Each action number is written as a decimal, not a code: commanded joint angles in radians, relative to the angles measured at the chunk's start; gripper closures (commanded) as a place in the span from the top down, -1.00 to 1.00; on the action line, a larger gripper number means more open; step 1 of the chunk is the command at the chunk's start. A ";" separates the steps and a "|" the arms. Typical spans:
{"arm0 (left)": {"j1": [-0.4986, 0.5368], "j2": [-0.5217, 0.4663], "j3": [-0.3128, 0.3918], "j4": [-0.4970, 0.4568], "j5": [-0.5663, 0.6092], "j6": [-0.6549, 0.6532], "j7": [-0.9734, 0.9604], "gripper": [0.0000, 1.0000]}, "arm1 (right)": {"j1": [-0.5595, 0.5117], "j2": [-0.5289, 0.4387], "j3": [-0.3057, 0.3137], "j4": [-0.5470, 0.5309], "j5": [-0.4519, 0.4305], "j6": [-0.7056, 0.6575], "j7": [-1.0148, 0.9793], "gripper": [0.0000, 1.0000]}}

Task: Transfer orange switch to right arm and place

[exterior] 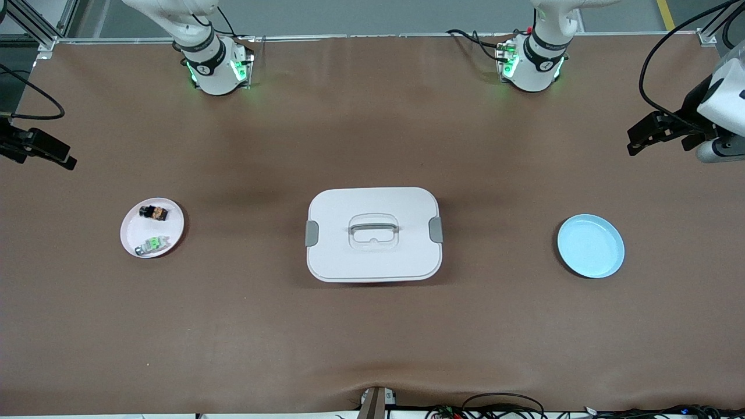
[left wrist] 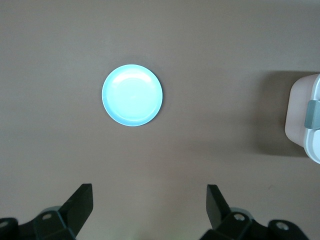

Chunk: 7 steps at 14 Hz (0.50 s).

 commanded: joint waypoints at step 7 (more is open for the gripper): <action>0.001 -0.008 -0.008 0.022 -0.010 -0.016 0.016 1.00 | 0.013 0.015 -0.004 0.029 0.004 -0.021 -0.036 1.00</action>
